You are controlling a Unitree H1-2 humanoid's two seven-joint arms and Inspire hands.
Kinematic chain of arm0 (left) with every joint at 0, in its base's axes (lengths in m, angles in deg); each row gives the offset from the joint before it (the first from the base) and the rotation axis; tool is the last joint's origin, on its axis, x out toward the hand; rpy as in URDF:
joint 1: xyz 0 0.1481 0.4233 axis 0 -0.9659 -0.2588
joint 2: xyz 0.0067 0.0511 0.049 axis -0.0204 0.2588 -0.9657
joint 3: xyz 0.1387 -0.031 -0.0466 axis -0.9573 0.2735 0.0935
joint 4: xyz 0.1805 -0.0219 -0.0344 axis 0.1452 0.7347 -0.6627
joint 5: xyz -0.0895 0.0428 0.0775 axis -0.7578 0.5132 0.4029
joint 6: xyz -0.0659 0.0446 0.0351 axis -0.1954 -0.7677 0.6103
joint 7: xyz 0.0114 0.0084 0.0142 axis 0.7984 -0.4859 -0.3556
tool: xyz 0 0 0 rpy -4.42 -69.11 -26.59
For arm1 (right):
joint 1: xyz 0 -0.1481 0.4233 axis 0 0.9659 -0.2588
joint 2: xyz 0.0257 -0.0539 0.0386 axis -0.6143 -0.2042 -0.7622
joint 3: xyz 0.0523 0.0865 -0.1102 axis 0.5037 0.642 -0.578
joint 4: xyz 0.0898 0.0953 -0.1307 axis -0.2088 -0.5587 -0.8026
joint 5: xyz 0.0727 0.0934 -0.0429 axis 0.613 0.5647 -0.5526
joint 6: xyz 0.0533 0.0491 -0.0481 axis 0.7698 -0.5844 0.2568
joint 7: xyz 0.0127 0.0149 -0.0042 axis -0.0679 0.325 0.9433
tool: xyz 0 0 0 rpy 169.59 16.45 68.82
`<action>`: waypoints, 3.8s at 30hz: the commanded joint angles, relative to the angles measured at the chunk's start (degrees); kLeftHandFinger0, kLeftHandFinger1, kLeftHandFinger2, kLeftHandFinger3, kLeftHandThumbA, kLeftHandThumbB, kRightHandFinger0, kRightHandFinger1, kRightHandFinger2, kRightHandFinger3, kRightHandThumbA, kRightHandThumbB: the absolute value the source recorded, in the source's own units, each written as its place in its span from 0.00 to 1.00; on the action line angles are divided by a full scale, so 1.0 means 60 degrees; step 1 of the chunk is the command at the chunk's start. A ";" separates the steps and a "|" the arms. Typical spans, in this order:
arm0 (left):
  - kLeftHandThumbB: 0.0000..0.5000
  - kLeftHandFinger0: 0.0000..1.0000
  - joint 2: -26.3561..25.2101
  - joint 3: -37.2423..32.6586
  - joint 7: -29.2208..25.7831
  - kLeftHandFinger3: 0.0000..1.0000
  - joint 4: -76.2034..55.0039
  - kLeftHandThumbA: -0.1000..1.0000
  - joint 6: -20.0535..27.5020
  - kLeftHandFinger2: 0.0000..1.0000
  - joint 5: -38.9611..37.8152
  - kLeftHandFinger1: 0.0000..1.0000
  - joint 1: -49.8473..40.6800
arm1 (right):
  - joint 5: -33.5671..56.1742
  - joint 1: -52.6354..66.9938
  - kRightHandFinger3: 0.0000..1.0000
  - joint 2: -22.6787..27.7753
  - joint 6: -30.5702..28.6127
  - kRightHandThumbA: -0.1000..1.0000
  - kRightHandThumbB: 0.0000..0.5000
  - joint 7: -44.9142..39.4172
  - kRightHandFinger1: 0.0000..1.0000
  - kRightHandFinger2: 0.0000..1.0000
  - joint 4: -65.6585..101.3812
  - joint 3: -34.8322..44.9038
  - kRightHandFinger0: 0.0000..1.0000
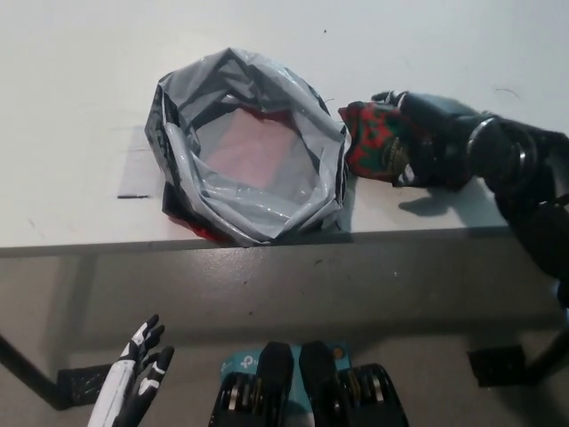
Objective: The robot uses its right hand to pick up a bag of coffee beans and puts it in the black plastic bag, then the robot grabs the top of the bag and lifts it.
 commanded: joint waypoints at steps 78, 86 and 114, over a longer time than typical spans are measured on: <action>0.33 1.00 -0.0306 -0.0087 0.0086 1.00 -0.0287 0.90 0.0498 0.98 0.0633 1.00 0.0317 | 0.0082 -0.1303 0.37 -0.1825 -0.2767 0.17 0.38 0.6244 0.09 0.24 -0.6949 0.1131 0.00; 0.31 0.95 -0.0360 -0.0100 0.0101 1.00 -0.0227 0.89 0.0532 0.96 0.0695 0.99 0.0350 | 0.0377 -0.1221 0.49 -0.1745 -0.3064 0.11 0.34 0.6159 0.26 0.53 -0.6801 0.1963 0.00; 0.24 0.67 -0.0442 -0.0149 0.0093 1.00 -0.0004 0.82 0.0849 0.82 0.0691 0.78 0.0527 | 0.5778 -0.2115 0.89 -0.2061 -0.2082 0.00 0.31 0.4118 0.38 0.77 -0.5636 0.7652 0.00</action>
